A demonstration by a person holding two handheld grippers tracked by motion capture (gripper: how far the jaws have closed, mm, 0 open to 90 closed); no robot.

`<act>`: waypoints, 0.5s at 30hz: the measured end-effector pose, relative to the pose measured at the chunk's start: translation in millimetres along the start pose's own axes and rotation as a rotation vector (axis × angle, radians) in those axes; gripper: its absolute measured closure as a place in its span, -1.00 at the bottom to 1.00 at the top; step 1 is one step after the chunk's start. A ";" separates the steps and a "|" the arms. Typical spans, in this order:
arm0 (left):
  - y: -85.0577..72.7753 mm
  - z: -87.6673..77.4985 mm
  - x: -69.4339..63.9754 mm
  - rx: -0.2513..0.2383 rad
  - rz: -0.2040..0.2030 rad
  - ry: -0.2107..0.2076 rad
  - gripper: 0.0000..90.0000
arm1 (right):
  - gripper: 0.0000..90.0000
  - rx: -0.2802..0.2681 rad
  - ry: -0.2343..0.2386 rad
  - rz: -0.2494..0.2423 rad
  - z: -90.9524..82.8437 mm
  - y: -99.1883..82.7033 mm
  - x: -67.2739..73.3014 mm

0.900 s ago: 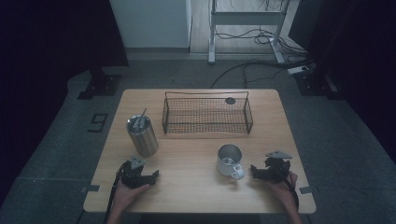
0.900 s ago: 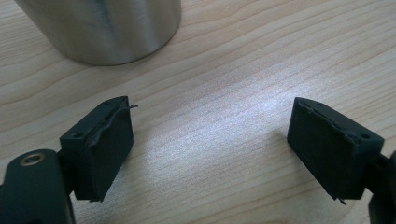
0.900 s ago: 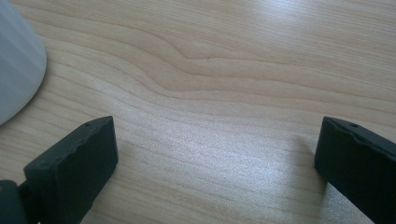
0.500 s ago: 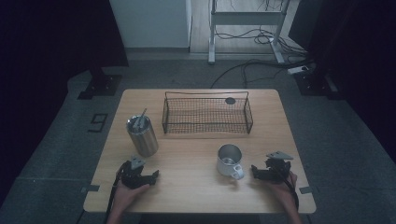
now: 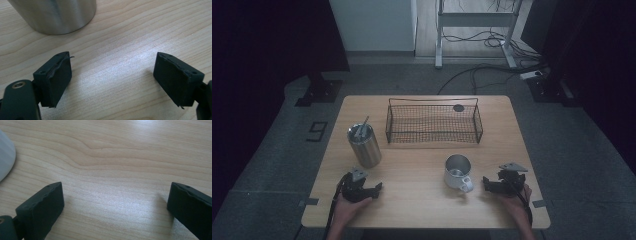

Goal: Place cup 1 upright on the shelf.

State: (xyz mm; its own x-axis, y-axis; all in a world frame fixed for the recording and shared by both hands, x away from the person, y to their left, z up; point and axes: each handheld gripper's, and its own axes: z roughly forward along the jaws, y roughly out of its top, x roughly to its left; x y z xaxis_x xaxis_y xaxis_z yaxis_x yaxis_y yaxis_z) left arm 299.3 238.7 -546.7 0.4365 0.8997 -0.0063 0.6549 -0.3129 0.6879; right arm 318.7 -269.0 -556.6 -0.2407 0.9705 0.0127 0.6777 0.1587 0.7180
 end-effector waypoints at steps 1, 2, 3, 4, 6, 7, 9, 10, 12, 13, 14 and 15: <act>-0.2 -0.4 0.0 0.000 0.002 -0.001 -0.65 | -0.98 0.000 -0.001 0.001 -0.1 -0.1 -0.1; -0.4 -0.5 -0.1 -0.001 0.002 -0.001 -0.65 | -0.98 0.001 -0.004 0.002 -0.3 -0.2 -0.3; -0.4 -0.5 -0.1 -0.001 0.002 -0.001 -0.64 | -0.98 0.001 -0.004 0.002 -0.3 -0.2 -0.3; -0.9 -0.9 0.0 -0.002 0.001 -0.005 -0.64 | -0.98 0.000 -0.006 0.007 -0.7 -0.6 -0.5; -1.6 -1.7 0.1 -0.002 0.001 -0.005 -0.64 | -0.97 0.000 -0.007 0.009 -1.1 -0.9 -0.9; -1.9 -2.0 0.3 -0.003 -0.001 -0.005 -0.64 | -0.97 -0.001 -0.008 0.009 -1.3 -1.0 -1.0; -2.1 -2.4 0.5 -0.007 -0.005 -0.002 -0.65 | -0.97 -0.002 -0.008 0.009 -1.5 -1.3 -1.2; -2.1 -2.4 0.5 -0.007 -0.005 -0.002 -0.65 | -0.97 -0.002 -0.008 0.009 -1.5 -1.3 -1.2; -1.7 -3.2 1.2 -0.018 -0.013 -0.001 -0.63 | -0.97 -0.002 -0.008 0.009 -1.5 -1.3 -1.3; -1.0 -4.5 1.5 -0.024 -0.015 -0.004 -0.63 | -0.97 -0.002 -0.008 0.009 -1.5 -1.3 -1.3; -0.2 -6.2 1.7 -0.033 -0.018 -0.007 -0.63 | -0.97 -0.002 -0.009 0.009 -1.5 -1.3 -1.3; 0.4 -7.9 1.8 -0.042 -0.022 -0.007 -0.63 | -0.96 -0.002 -0.009 0.009 -1.6 -1.3 -1.3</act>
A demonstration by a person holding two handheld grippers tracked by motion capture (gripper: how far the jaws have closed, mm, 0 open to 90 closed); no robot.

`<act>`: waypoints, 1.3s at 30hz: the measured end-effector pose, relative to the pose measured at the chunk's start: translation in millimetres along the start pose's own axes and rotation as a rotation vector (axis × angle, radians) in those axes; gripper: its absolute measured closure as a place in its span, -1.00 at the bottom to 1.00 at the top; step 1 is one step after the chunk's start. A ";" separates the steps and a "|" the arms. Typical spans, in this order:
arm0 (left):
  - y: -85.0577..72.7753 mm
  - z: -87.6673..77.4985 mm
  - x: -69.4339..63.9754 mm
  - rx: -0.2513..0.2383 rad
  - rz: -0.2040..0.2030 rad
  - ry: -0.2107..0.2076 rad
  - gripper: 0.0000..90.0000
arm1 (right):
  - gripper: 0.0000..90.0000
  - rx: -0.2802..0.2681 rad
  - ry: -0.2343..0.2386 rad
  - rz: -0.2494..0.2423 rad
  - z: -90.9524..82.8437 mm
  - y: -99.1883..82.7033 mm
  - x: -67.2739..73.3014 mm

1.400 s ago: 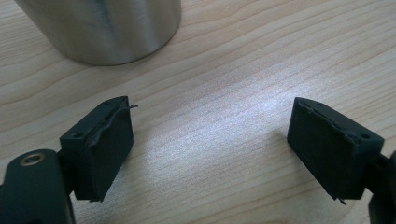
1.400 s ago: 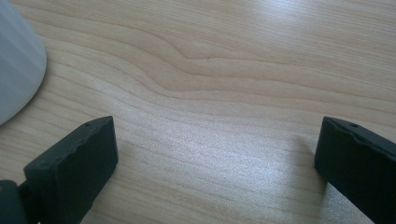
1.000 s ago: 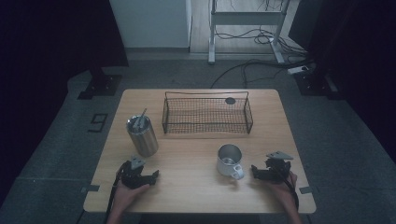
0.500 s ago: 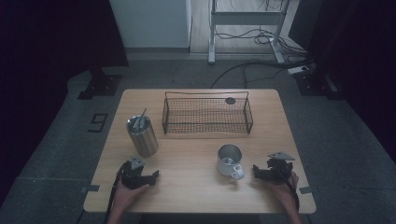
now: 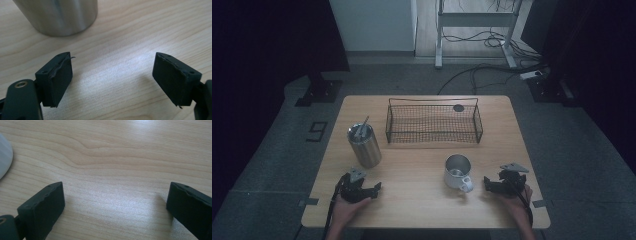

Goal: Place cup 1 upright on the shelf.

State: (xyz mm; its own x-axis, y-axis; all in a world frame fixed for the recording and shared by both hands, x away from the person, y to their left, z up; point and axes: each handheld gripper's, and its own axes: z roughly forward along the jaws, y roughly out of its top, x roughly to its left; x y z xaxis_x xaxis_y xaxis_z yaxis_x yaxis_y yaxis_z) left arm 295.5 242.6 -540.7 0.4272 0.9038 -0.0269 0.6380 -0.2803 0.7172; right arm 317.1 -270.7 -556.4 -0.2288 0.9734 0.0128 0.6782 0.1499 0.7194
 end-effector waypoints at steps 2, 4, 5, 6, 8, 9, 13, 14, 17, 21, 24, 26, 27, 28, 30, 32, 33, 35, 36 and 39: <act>1.3 -3.1 0.1 -0.015 -0.004 -0.002 -0.63 | -0.96 0.000 0.000 0.000 0.0 0.0 0.0; 2.7 -8.0 0.4 -0.032 -0.007 -0.006 -0.63 | -0.96 -0.001 -0.001 0.001 0.0 0.0 -0.1; 3.4 -11.5 0.6 -0.044 -0.011 -0.009 -0.63 | -0.96 -0.001 -0.001 0.001 0.0 0.0 -0.1; 4.6 -16.3 1.0 -0.055 -0.016 -0.011 -0.64 | -0.96 0.000 -0.002 0.002 -0.1 0.0 -0.1; 6.2 -19.9 1.9 -0.069 -0.028 -0.006 -0.67 | -0.96 -0.001 -0.003 0.003 -0.1 0.0 -0.1; 6.2 -19.9 1.9 -0.069 -0.028 -0.006 -0.67 | -0.96 -0.001 -0.003 0.003 -0.1 0.0 -0.1; 10.8 -27.3 4.0 -0.103 -0.037 -0.004 -0.69 | -0.95 -0.002 -0.007 0.008 -0.3 -0.1 -0.2; 12.2 -28.6 4.8 -0.106 -0.036 -0.006 -0.70 | -0.95 -0.002 -0.008 0.009 -0.2 -0.1 -0.2; 15.0 -31.6 5.9 -0.119 -0.039 -0.009 -0.71 | -0.95 -0.001 -0.010 0.010 -0.2 -0.1 -0.4; 17.5 -35.7 7.5 -0.140 -0.047 -0.010 -0.72 | -0.95 0.000 -0.012 0.011 -0.4 -0.1 -0.4; 19.7 -39.4 9.5 -0.156 -0.056 -0.008 -0.72 | -0.94 -0.002 -0.012 0.014 -0.4 -0.2 -0.4; 21.7 -40.5 10.7 -0.157 -0.051 -0.004 -0.71 | -0.94 -0.002 -0.013 0.015 -0.5 -0.2 -0.4; 21.7 -40.5 10.7 -0.157 -0.051 -0.004 -0.71 | -0.94 -0.002 -0.013 0.015 -0.4 -0.2 -0.4; 23.4 -40.9 11.8 -0.156 -0.046 -0.002 -0.71 | -0.94 -0.002 -0.013 0.015 -0.4 -0.2 -0.4; 27.5 -41.4 15.1 -0.154 -0.045 0.001 -0.72 | -0.94 -0.002 -0.013 0.014 -0.5 -0.2 -0.5; 29.1 -41.1 16.6 -0.157 -0.046 0.003 -0.72 | -0.94 -0.002 -0.013 0.015 -0.4 -0.2 -0.4; 31.3 -40.8 18.5 -0.157 -0.044 0.008 -0.72 | -0.94 -0.002 -0.013 0.015 -0.5 -0.2 -0.4; 33.7 -40.5 20.6 -0.159 -0.045 0.010 -0.72 | -0.94 -0.002 -0.013 0.014 -0.4 -0.2 -0.5; 33.7 -40.5 20.6 -0.159 -0.045 0.010 -0.72 | -0.94 -0.002 -0.013 0.014 -0.4 -0.2 -0.5; 37.6 -40.3 23.2 -0.160 -0.039 0.011 -0.74 | -0.94 -0.002 -0.013 0.014 -0.4 -0.2 -0.5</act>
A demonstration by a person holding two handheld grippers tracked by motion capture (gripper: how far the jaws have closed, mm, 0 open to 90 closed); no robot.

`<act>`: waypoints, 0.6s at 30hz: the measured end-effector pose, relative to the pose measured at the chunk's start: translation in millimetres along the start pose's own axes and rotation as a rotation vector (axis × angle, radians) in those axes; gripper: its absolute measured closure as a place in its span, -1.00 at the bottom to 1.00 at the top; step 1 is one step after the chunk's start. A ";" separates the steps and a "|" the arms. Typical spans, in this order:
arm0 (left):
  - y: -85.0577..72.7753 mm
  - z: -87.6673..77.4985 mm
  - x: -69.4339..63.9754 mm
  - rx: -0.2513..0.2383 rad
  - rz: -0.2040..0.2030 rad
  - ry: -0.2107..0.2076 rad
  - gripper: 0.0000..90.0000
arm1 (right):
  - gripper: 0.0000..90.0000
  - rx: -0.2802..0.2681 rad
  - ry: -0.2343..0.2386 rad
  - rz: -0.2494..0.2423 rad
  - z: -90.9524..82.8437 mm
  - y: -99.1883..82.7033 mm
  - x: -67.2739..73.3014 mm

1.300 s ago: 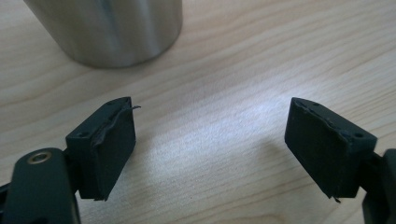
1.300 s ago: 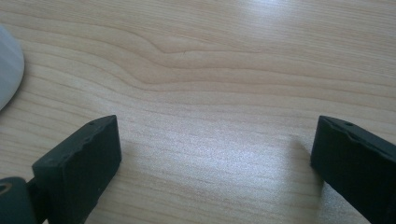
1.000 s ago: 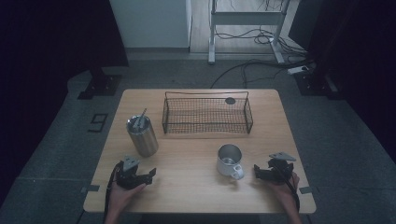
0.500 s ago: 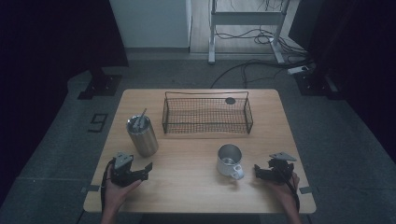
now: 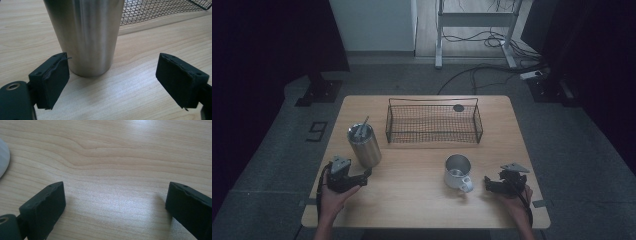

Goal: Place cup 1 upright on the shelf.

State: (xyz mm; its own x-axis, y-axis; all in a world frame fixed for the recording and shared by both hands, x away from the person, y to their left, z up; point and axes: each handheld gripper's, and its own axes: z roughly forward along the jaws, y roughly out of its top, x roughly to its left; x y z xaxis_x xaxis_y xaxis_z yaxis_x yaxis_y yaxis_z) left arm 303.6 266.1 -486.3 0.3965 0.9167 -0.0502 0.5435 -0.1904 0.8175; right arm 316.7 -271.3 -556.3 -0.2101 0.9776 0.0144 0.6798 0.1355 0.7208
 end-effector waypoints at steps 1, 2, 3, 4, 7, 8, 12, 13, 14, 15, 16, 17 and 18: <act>0.0 0.0 0.0 0.000 0.000 0.000 -0.75 | -0.94 0.000 0.000 0.000 0.0 0.0 0.0; 2.6 0.6 1.5 -0.004 -0.002 0.001 -0.76 | -0.94 0.000 0.000 0.000 0.0 0.0 0.0; 4.3 1.1 2.6 -0.004 -0.002 -0.001 -0.76 | -0.94 0.000 0.000 0.000 0.0 0.0 0.0; 5.7 1.3 3.6 -0.003 -0.001 -0.002 -0.76 | -0.94 0.000 0.000 0.000 0.0 0.0 0.0; 8.4 2.0 5.6 -0.005 -0.008 -0.003 -0.77 | -0.94 0.000 0.000 0.001 0.0 0.0 0.0; 9.6 2.3 6.8 -0.009 -0.011 -0.001 -0.77 | -0.94 0.000 0.000 0.000 0.0 0.0 0.0; 14.2 3.2 12.8 -0.007 -0.042 -0.020 -0.81 | -0.94 0.000 0.000 0.000 0.0 0.0 0.0; 14.7 3.6 13.5 -0.008 -0.044 -0.018 -0.81 | -0.94 0.000 0.000 0.000 0.0 0.0 0.0; 14.7 3.6 13.5 -0.008 -0.044 -0.018 -0.81 | -0.94 0.000 0.000 0.000 0.0 0.0 0.0; 15.7 4.4 14.3 -0.005 -0.043 -0.015 -0.81 | -0.94 0.000 0.000 0.000 0.0 0.0 0.0; 16.3 5.1 15.0 -0.005 -0.041 -0.013 -0.82 | -0.94 0.000 0.000 0.000 0.0 0.0 0.0; 16.8 5.6 15.8 -0.005 -0.043 -0.010 -0.82 | -0.94 0.000 0.000 0.000 0.0 0.0 0.0; 17.8 6.4 17.7 -0.004 -0.045 -0.003 -0.83 | -0.94 0.000 0.000 0.000 0.0 0.0 0.0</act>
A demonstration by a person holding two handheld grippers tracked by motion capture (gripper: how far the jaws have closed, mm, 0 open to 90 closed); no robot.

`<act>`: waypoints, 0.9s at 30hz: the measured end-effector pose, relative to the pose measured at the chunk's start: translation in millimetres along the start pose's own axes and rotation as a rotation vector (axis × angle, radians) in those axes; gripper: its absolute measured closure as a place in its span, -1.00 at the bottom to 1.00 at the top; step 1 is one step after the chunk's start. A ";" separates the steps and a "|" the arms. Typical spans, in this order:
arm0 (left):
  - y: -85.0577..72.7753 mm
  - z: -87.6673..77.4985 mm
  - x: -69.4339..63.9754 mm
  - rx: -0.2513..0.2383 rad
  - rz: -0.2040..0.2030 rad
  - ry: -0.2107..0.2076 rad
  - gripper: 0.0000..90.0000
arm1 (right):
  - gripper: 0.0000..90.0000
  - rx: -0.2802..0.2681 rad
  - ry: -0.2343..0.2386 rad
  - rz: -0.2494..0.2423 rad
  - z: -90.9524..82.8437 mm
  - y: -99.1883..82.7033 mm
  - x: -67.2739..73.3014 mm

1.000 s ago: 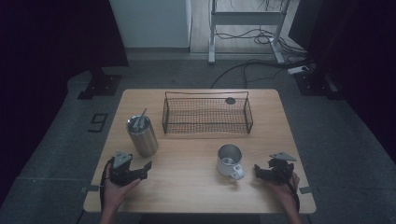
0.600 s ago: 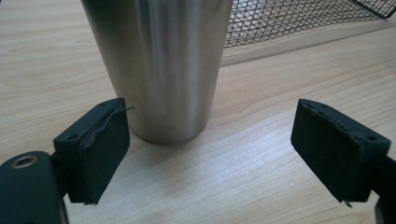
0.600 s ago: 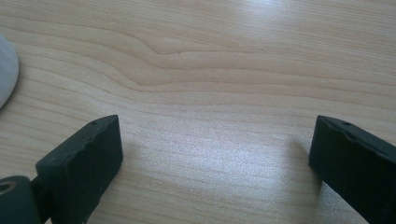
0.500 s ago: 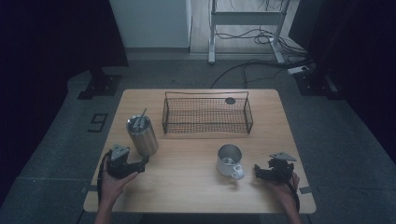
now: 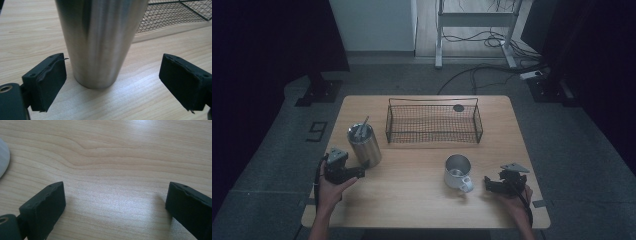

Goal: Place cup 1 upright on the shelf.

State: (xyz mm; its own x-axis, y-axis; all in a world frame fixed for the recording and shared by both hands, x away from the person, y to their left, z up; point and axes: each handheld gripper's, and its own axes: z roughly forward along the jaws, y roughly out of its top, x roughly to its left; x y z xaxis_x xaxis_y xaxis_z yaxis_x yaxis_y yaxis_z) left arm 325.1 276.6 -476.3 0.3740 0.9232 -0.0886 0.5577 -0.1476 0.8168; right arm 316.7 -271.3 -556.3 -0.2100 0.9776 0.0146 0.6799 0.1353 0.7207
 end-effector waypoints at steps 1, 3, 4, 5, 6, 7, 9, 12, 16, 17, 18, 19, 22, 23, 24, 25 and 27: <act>0.6 0.4 0.9 -0.002 -0.002 0.004 -0.83 | -0.94 0.000 0.000 0.000 0.0 0.0 0.0; 1.3 0.8 1.9 -0.005 -0.003 0.006 -0.84 | -0.94 0.000 0.000 0.000 0.0 0.0 0.0; 2.5 1.9 2.6 -0.013 0.002 0.007 -0.85 | -0.94 0.000 0.000 0.000 0.0 0.0 0.0; 3.2 2.6 2.9 -0.016 0.005 0.005 -0.86 | -0.94 0.000 0.000 0.000 0.0 0.0 0.0; 3.8 2.8 2.9 -0.019 0.006 0.004 -0.87 | -0.94 0.000 0.000 0.000 0.0 0.0 0.0; 3.8 2.8 2.9 -0.019 0.006 0.004 -0.87 | -0.94 0.000 0.000 0.000 0.0 0.0 0.0; 6.2 3.7 2.5 -0.029 0.010 0.000 -0.88 | -0.94 0.000 0.000 0.000 0.0 0.0 0.0; 11.0 6.4 0.7 -0.025 0.022 -0.002 -0.88 | -0.94 0.000 0.000 0.000 0.0 0.0 0.0; 15.2 9.7 1.5 -0.019 0.026 -0.002 -0.89 | -0.94 0.000 0.000 0.000 0.0 0.0 0.0; 16.0 10.3 1.9 -0.020 0.023 -0.003 -0.89 | -0.94 0.000 0.000 0.000 0.0 0.0 0.0; 17.1 10.9 2.2 -0.022 0.021 -0.002 -0.89 | -0.94 0.000 0.000 0.000 0.0 0.0 0.0; 18.0 11.3 2.5 -0.022 0.021 -0.002 -0.89 | -0.94 0.000 0.000 0.000 0.0 0.0 0.0; 19.8 12.5 2.8 -0.025 0.020 0.003 -0.90 | -0.94 0.000 0.000 0.000 0.0 0.0 0.0; 20.7 13.2 3.0 -0.025 0.019 0.002 -0.90 | -0.94 0.000 0.000 0.000 0.0 0.0 0.0; 21.6 14.0 3.2 -0.025 0.020 0.001 -0.90 | -0.94 0.000 0.000 0.000 0.0 0.0 0.0; 22.9 15.8 3.7 -0.022 0.023 0.001 -0.90 | -0.95 0.000 0.000 0.000 0.1 0.0 0.0; 23.8 16.7 4.2 -0.021 0.022 0.004 -0.89 | -0.95 0.001 -0.001 0.001 0.1 0.1 0.0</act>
State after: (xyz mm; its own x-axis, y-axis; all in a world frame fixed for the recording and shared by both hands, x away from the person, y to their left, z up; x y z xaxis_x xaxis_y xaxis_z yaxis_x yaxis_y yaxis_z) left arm 352.3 271.0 -466.8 0.3832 0.9211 -0.0683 0.5334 -0.1603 0.8306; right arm 316.8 -271.3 -556.3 -0.2090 0.9778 0.0147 0.6806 0.1347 0.7202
